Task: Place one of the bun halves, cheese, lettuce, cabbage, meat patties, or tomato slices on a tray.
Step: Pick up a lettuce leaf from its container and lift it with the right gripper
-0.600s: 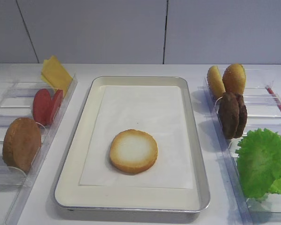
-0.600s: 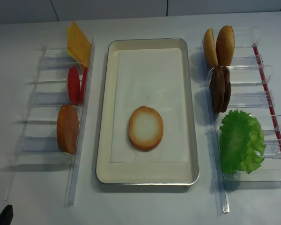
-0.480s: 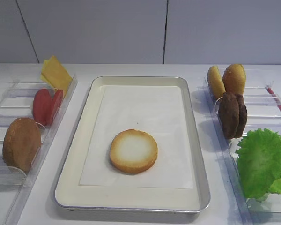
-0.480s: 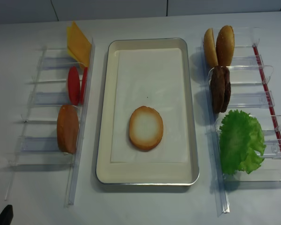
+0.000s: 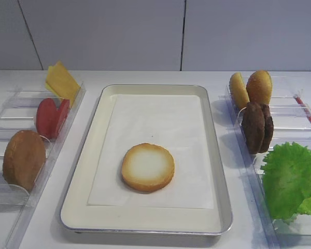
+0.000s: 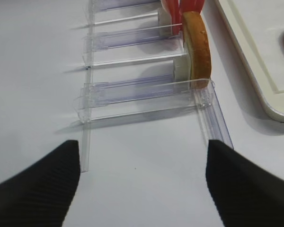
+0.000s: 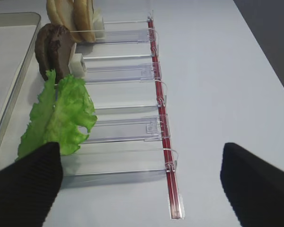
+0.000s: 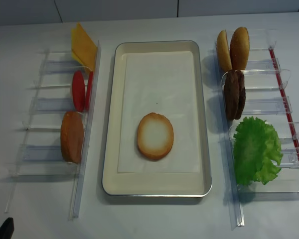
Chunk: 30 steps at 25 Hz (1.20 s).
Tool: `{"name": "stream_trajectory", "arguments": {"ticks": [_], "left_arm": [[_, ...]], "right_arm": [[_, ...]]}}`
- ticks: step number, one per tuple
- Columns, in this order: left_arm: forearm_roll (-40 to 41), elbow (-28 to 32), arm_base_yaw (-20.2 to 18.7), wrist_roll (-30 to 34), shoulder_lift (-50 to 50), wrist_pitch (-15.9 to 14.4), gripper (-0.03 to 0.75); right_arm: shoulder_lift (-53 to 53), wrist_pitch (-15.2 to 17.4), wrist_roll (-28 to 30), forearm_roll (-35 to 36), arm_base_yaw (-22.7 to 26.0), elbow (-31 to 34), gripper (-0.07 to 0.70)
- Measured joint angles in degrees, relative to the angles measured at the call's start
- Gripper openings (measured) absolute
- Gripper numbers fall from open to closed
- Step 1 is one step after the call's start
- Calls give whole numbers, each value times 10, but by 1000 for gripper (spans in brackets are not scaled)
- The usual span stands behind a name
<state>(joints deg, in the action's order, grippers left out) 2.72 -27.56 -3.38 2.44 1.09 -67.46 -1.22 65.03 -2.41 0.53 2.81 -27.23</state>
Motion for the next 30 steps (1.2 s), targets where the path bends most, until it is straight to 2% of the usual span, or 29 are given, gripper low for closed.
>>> {"name": "stream_trajectory", "arguments": {"ticks": [26,30], "left_arm": [[0,0,0,0,0,0,531],[0,0,0,0,0,0,531]], "right_arm": [[0,-1,-18,14,0,0,697],[7,-9,18,80,0,-20,697]]}}
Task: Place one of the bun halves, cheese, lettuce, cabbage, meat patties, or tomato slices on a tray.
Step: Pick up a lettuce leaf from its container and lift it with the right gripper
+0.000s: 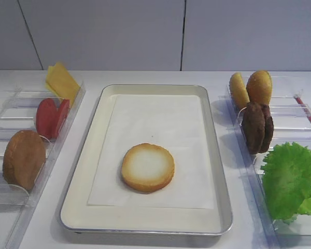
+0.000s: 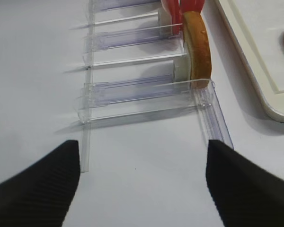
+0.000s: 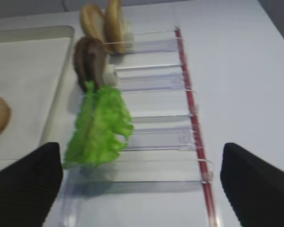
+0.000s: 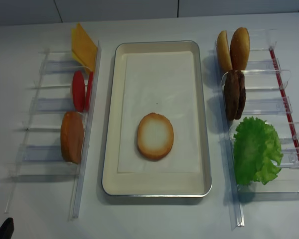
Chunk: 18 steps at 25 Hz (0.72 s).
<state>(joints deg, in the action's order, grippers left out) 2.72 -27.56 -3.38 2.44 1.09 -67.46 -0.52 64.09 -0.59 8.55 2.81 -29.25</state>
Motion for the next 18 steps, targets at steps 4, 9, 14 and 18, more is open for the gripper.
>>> {"name": "stream_trajectory", "arguments": {"ticks": [4,9,14,18], "left_arm": [[0,0,0,0,0,0,531],[0,0,0,0,0,0,531],[0,0,0,0,0,0,531],[0,0,0,0,0,0,531]], "right_arm": [[73,-8,28,78,0,-27,677],[185,-22,30,128,0,-50,624],[318,-27,54,159,0,-58,582],[411,-34,112,196,0,-59,551]]}}
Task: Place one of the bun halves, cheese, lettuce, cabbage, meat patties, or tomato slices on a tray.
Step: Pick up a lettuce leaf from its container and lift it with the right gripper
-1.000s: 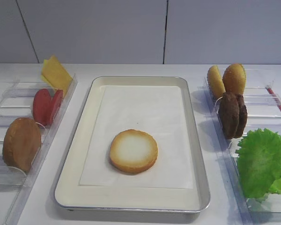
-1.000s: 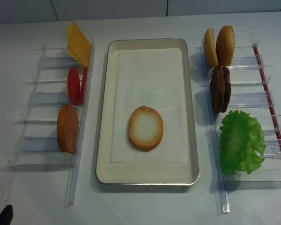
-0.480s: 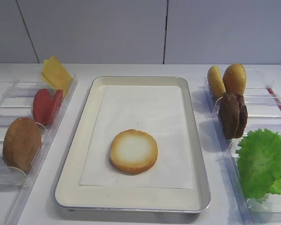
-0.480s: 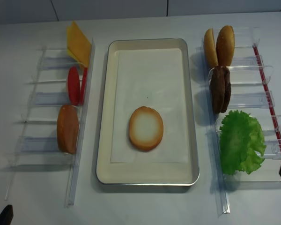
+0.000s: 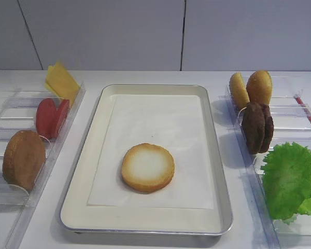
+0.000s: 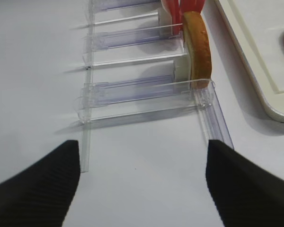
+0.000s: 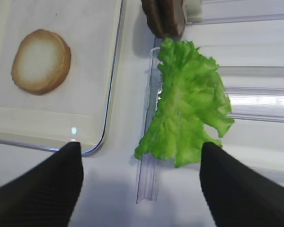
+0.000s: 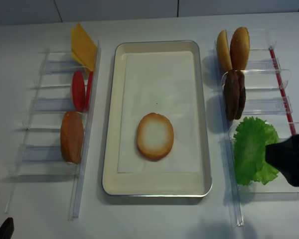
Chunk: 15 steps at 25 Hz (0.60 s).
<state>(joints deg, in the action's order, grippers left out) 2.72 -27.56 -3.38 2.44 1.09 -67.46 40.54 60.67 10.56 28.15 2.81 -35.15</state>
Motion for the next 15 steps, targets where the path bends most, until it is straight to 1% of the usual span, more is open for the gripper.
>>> {"name": "stream_trajectory", "arguments": {"ticks": [2,6,13,15], "left_arm": [[0,0,0,0,0,0,531],[0,0,0,0,0,0,531],[0,0,0,0,0,0,531],[0,0,0,0,0,0,531]], "right_arm": [[41,-8,19,9,0,0,543],[97,-34,47,19,0,0,538],[166,-65,86,46,0,0,519],[176,-71,97,65,0,0,517]]}}
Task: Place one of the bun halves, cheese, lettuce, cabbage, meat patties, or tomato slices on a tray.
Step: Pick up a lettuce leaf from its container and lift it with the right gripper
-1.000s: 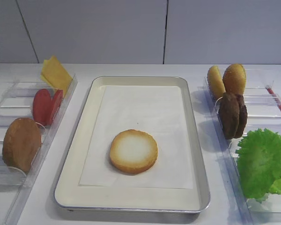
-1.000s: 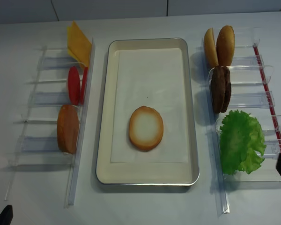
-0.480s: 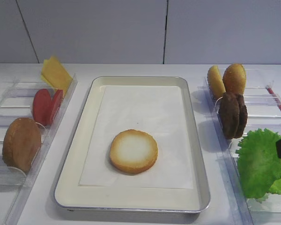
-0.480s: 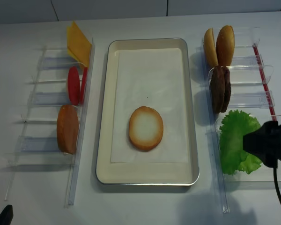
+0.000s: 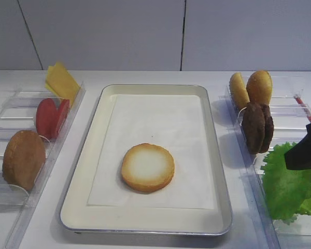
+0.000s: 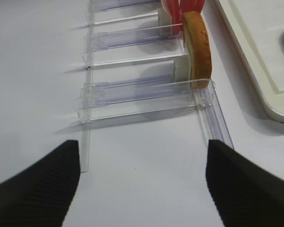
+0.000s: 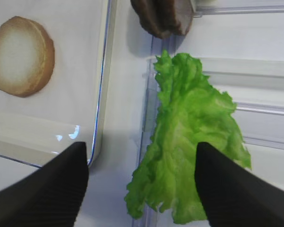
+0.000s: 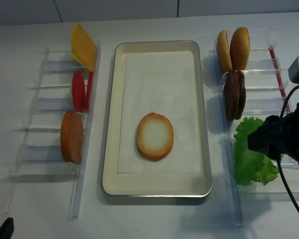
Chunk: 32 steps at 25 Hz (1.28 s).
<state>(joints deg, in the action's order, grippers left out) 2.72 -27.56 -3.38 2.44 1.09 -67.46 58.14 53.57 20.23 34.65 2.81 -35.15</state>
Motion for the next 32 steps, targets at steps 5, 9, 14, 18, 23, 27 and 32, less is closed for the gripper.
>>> {"name": "stream_trajectory", "arguments": {"ticks": [5,9,14,18,23,27,32], "left_arm": [[0,0,0,0,0,0,531],[0,0,0,0,0,0,531],[0,0,0,0,0,0,531],[0,0,0,0,0,0,531],[0,0,0,0,0,0,530],[0,0,0,0,0,0,531],[0,0,0,0,0,0,530]], "right_arm": [[21,-8,16,20,0,0,463],[33,-17,20,21,0,0,422],[58,-23,20,19,0,-1,403],[68,-27,20,19,0,-1,322],[68,-25,20,23,0,-1,90],[68,-12,20,25,0,-8,52],[35,22,19,24,0,-45,52]]}}
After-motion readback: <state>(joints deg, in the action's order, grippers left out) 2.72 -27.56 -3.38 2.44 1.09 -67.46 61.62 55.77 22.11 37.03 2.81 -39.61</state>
